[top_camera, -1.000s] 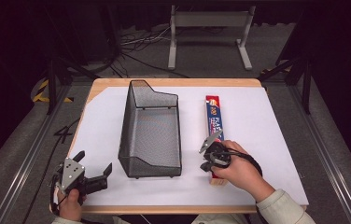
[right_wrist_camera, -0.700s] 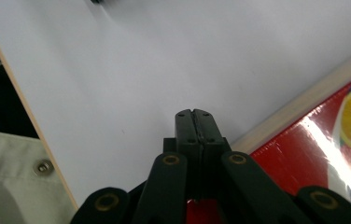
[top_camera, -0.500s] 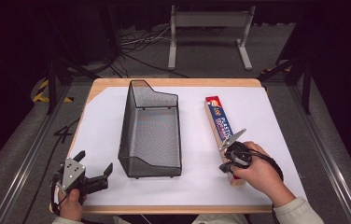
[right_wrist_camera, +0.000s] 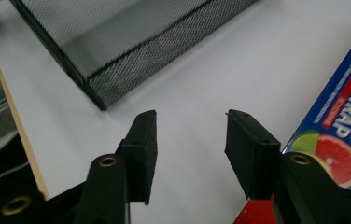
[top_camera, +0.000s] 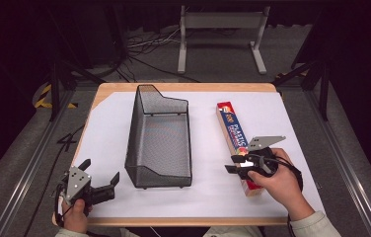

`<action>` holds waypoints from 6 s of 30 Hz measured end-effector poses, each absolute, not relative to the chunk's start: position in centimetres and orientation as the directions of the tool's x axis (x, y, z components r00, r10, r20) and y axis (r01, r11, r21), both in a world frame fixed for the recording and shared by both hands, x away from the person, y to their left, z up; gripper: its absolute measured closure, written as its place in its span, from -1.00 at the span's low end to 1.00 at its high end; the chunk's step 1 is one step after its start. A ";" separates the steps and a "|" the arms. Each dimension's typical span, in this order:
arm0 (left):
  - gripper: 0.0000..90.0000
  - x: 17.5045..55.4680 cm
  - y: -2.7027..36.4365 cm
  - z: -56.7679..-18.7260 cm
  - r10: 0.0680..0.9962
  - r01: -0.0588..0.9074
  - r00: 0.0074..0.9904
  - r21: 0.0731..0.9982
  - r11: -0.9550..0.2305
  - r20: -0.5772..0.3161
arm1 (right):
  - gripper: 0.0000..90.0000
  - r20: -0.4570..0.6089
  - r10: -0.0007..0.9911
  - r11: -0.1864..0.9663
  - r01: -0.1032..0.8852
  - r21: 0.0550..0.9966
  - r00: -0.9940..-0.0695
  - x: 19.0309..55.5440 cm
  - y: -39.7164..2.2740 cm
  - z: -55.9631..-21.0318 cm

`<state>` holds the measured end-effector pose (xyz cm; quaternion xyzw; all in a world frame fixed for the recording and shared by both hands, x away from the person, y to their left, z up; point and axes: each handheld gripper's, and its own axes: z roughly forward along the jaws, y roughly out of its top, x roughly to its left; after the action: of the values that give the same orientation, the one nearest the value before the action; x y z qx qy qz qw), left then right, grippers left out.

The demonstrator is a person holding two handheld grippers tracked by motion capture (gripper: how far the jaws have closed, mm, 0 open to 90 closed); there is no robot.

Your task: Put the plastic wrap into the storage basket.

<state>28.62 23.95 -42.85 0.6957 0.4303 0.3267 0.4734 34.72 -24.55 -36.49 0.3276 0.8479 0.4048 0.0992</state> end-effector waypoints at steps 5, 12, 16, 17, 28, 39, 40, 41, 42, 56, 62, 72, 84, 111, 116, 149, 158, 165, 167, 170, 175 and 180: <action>-1.00 28.6 23.9 -42.8 0.908 0.288 0.417 0.940 -0.184 0.049 | -0.13 0.095 0.667 0.365 0.435 0.823 -0.739 34.6 -24.8 -35.9; -1.00 28.5 24.0 -42.8 0.911 0.288 0.410 0.940 -0.181 0.050 | -0.32 0.118 0.739 0.254 0.437 0.863 -0.663 35.5 -25.0 -35.5; -1.00 28.4 24.0 -42.9 0.911 0.292 0.410 0.938 -0.186 0.052 | -0.36 0.106 0.781 0.245 0.457 0.855 -0.616 36.7 -24.7 -35.2; -1.00 28.4 24.1 -42.9 0.912 0.290 0.408 0.940 -0.183 0.052 | -0.36 0.106 0.781 0.245 0.457 0.855 -0.616 36.7 -24.7 -35.2; -1.00 28.6 24.1 -42.9 0.912 0.290 0.408 0.940 -0.180 0.048 | -0.58 0.025 0.870 0.282 0.539 0.794 -0.492 40.5 -24.3 -36.0; -1.00 28.5 24.1 -42.9 0.911 0.292 0.409 0.939 -0.182 0.050 | -0.63 0.039 0.909 0.279 0.676 0.683 -0.415 43.2 -25.0 -38.4; -1.00 28.5 24.1 -42.9 0.911 0.292 0.409 0.939 -0.184 0.051 | -0.63 0.041 0.910 0.280 0.685 0.673 -0.412 43.2 -25.0 -38.5; -1.00 28.5 24.1 -42.9 0.911 0.292 0.409 0.938 -0.184 0.051 | -0.63 0.048 0.912 0.277 0.699 0.659 -0.407 43.3 -25.0 -38.7; -1.00 28.5 24.1 -42.9 0.911 0.293 0.409 0.938 -0.183 0.051 | -0.65 0.047 0.914 0.277 0.708 0.650 -0.402 43.4 -25.0 -38.9; -1.00 28.5 24.0 -42.9 0.910 0.289 0.410 0.939 -0.187 0.055 | -0.63 0.025 0.926 0.311 0.800 0.513 -0.376 44.1 -24.3 -40.4; -1.00 28.5 24.1 -42.9 0.911 0.291 0.410 0.938 -0.186 0.053 | -0.41 0.006 0.935 0.313 0.829 0.464 -0.356 44.1 -23.6 -41.1; -1.00 28.5 24.1 -42.9 0.911 0.289 0.408 0.939 -0.187 0.056 | -0.22 -0.033 0.953 0.285 0.857 0.430 -0.301 44.1 -23.0 -40.9; -1.00 28.6 24.1 -42.9 0.912 0.288 0.407 0.940 -0.184 0.054 | -0.13 0.009 0.966 0.229 0.867 0.443 -0.260 43.8 -23.5 -40.2; -1.00 28.5 24.1 -42.9 0.913 0.288 0.406 0.940 -0.181 0.051 | -0.13 0.085 0.952 0.197 0.801 0.566 -0.294 42.1 -23.8 -32.8; -1.00 28.5 24.1 -42.9 0.913 0.290 0.405 0.940 -0.182 0.052 | -0.13 0.092 0.949 0.188 0.777 0.600 -0.300 41.7 -24.0 -31.8; -1.00 28.5 24.2 -42.9 0.913 0.286 0.406 0.941 -0.182 0.053 | -0.13 0.129 0.854 0.301 0.682 0.666 -0.504 40.2 -16.6 -29.1; -1.00 28.5 24.2 -42.8 0.911 0.282 0.408 0.941 -0.185 0.057 | -0.13 0.136 0.835 0.329 0.683 0.652 -0.533 40.6 -13.6 -28.6; -1.00 28.4 24.2 -42.8 0.912 0.282 0.407 0.942 -0.183 0.056 | -0.13 0.147 0.826 0.332 0.681 0.653 -0.544 40.9 -12.2 -28.7; -1.00 28.4 24.2 -42.8 0.912 0.281 0.407 0.942 -0.183 0.056 | -0.13 0.155 0.825 0.329 0.684 0.651 -0.544 40.9 -11.8 -28.8; -1.00 28.4 24.2 -42.8 0.911 0.281 0.408 0.942 -0.185 0.057 | -0.13 0.160 0.824 0.330 0.688 0.647 -0.544 41.1 -11.2 -28.9; -1.00 28.5 24.2 -42.8 0.912 0.280 0.407 0.942 -0.184 0.057 | -0.13 0.161 0.826 0.330 0.697 0.637 -0.539 41.5 -10.1 -29.3; -1.00 28.5 24.2 -42.8 0.911 0.280 0.409 0.942 -0.184 0.056 | -0.13 0.169 0.830 0.325 0.706 0.629 -0.532 41.8 -9.1 -29.7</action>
<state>28.46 24.19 -42.83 0.6934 0.4296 0.3335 0.4727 41.78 -9.06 -29.67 0.4750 0.8085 0.3348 0.0925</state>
